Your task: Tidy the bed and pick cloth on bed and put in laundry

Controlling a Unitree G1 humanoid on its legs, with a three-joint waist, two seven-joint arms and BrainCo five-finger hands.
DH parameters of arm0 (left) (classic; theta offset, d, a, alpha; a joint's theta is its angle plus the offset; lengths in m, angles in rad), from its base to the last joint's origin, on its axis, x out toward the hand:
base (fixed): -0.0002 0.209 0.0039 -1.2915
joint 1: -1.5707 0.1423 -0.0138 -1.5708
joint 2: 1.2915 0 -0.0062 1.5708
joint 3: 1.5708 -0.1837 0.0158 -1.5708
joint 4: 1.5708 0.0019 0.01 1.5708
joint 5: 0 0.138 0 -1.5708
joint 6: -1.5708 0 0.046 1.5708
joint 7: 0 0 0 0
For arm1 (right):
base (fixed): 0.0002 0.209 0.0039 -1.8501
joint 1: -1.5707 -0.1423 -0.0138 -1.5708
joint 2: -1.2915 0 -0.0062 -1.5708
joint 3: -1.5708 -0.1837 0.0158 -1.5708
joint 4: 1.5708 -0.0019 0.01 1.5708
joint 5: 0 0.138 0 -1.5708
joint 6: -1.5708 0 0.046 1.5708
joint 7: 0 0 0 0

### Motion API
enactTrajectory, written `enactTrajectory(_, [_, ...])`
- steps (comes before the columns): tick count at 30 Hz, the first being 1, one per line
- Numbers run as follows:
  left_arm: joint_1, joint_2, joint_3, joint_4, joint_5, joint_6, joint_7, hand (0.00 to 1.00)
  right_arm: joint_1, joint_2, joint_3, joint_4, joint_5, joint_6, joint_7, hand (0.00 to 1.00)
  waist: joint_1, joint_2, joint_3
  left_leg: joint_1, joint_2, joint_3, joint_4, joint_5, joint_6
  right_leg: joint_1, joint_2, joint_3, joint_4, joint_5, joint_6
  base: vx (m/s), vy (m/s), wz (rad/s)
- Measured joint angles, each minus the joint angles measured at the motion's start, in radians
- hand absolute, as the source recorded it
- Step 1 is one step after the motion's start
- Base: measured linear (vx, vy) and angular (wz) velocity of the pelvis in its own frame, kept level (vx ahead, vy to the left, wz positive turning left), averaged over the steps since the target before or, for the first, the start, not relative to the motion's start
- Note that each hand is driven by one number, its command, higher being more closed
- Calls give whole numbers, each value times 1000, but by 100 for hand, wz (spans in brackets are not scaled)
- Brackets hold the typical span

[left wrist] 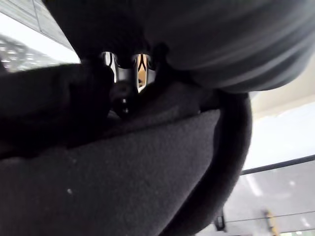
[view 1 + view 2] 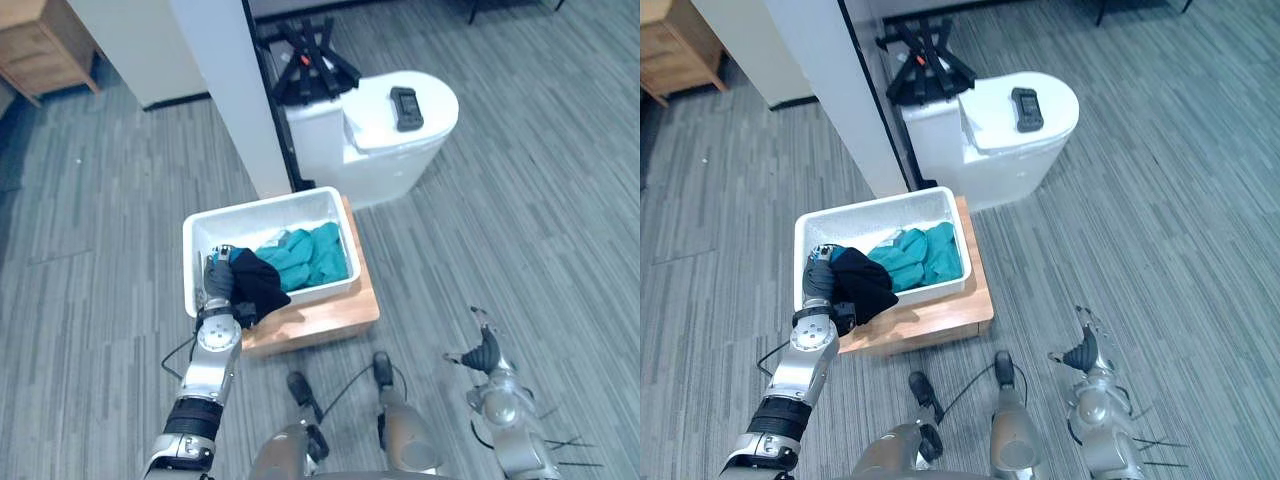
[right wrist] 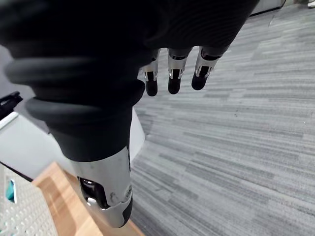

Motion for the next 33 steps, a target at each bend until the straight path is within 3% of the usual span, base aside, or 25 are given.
enactTrajectory(10, [-51,6,60,84,30,12,65,0,13,18,27,49,36,-7,-6,0,1,-21,20,18,0,45,0,3,-4,2,-4,13,2,9,-9,30,-14,-8])
enactTrajectory(15, [-47,64,112,84,30,13,68,0,55,18,41,52,42,-25,-1,0,3,-32,24,73,1,43,0,-2,2,51,-6,1,17,39,-1,105,-32,6])
enactTrajectory(24, [30,141,221,-16,28,7,60,0,83,41,42,106,42,-42,64,0,11,-30,-4,185,10,-7,0,-24,-12,192,0,-67,11,-2,4,94,-27,17])
enactTrajectory(28, [120,117,221,-70,25,5,38,0,82,49,37,153,42,-42,83,0,49,-29,-52,216,5,-30,0,-36,-11,235,-2,-78,11,-20,5,70,3,16])
enactTrajectory(33, [315,1,257,-125,-48,-16,12,0,78,87,-7,241,43,-36,83,0,81,-23,-103,251,-3,-60,0,-53,-10,289,-6,-115,11,-47,4,56,10,22])
